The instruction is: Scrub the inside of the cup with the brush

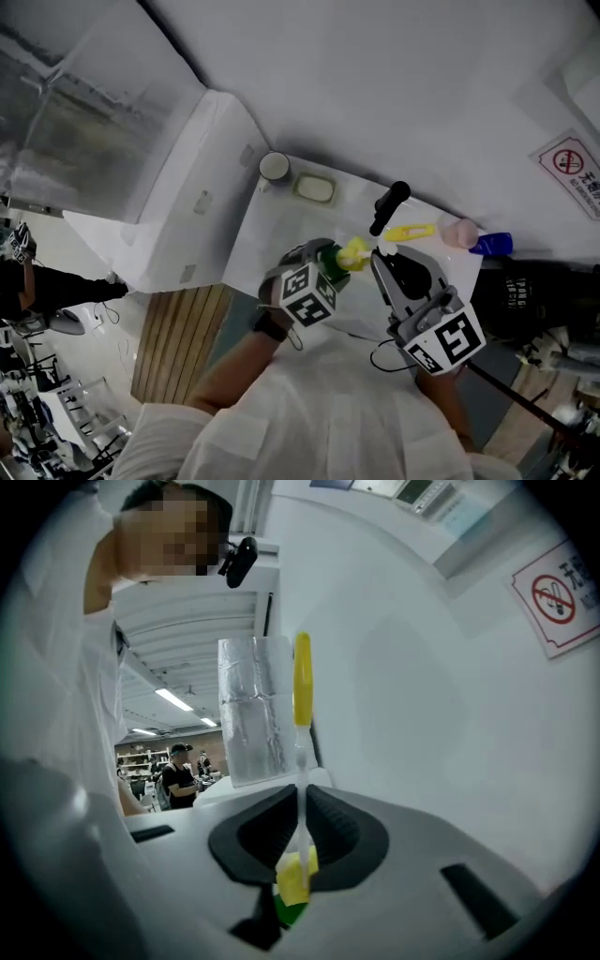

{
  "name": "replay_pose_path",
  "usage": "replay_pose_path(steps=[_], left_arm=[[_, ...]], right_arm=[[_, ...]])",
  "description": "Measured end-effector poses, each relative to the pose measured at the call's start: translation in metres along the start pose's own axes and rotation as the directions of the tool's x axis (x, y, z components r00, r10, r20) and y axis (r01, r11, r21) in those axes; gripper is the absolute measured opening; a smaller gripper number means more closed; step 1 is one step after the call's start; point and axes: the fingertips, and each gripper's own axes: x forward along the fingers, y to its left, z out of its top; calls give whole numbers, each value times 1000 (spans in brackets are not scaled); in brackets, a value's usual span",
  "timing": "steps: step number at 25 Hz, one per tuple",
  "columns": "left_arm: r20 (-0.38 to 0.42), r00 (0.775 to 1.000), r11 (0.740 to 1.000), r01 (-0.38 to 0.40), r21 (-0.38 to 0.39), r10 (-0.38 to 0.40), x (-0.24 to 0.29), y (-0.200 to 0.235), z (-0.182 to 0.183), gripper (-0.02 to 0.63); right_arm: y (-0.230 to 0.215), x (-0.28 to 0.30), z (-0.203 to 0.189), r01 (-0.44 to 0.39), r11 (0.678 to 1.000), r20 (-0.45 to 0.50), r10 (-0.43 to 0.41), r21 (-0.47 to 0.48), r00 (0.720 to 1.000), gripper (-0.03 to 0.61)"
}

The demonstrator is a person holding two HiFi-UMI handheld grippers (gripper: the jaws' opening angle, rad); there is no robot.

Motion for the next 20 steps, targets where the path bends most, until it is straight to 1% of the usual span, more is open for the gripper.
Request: replay_pose_path(steps=[3,6,10,15,20], left_arm=[[20,1000,1000,-3,16,3,-16,8,11,307],[33,999,1000,0,30,-1,-31,13,18,307],[39,999,999,2,37,-3,-44,22,23,307],[48,999,1000,-2,14,1,-52,35,22,307],[69,998,1000,6,15,-7,-58,43,27,307]], right_arm=[[21,16,11,-65,997,6,65,-51,998,31],[37,28,12,-102,989,-16,101,-104,995,31],[49,38,12,-122,988,-32,120,-98,992,31],[55,49,14,-141,983,-45,137,-118,990,31],[51,61,-2,-131,985,-101,120,-108,988,31]])
